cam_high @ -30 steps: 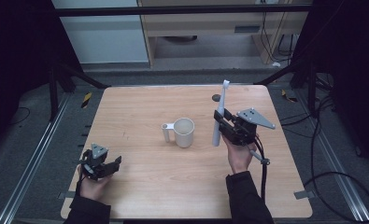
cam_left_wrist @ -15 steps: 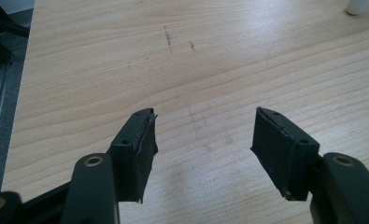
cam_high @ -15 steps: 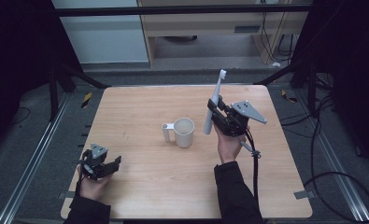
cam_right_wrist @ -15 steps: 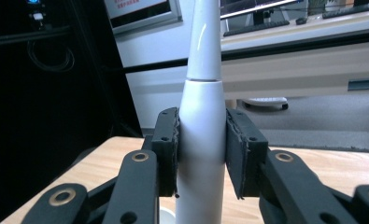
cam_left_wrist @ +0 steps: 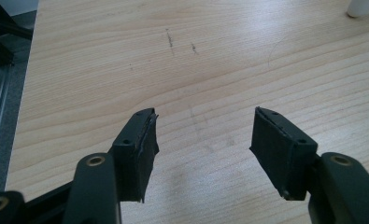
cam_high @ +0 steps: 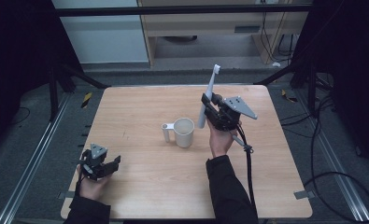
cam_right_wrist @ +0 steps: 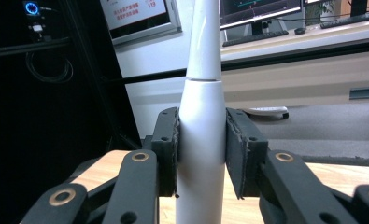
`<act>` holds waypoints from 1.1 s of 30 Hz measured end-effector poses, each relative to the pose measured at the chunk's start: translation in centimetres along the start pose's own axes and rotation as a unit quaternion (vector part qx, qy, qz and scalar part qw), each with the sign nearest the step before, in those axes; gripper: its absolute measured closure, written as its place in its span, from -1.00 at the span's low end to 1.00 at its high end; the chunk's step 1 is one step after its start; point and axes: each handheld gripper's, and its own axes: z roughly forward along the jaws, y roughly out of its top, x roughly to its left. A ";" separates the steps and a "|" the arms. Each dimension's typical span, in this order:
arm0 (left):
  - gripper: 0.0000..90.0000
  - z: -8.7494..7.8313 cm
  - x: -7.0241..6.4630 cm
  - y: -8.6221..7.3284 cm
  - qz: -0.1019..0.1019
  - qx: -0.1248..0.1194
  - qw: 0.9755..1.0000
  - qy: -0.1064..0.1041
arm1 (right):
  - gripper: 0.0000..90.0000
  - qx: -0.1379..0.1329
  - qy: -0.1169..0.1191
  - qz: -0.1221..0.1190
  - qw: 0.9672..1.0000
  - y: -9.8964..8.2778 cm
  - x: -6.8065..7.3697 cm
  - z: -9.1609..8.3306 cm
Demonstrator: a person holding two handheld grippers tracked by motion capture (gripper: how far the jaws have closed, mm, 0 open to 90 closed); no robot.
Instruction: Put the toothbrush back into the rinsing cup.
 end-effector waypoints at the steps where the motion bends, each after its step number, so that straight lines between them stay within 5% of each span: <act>1: -0.11 0.0 0.0 0.0 0.000 0.000 1.000 0.000 | 0.49 -0.004 -0.001 0.001 1.000 0.0 0.1 0.1; 33: -0.10 -0.1 0.0 0.0 0.001 -0.003 1.000 -0.001 | 0.49 0.033 0.011 0.003 0.999 -2.9 2.0 3.8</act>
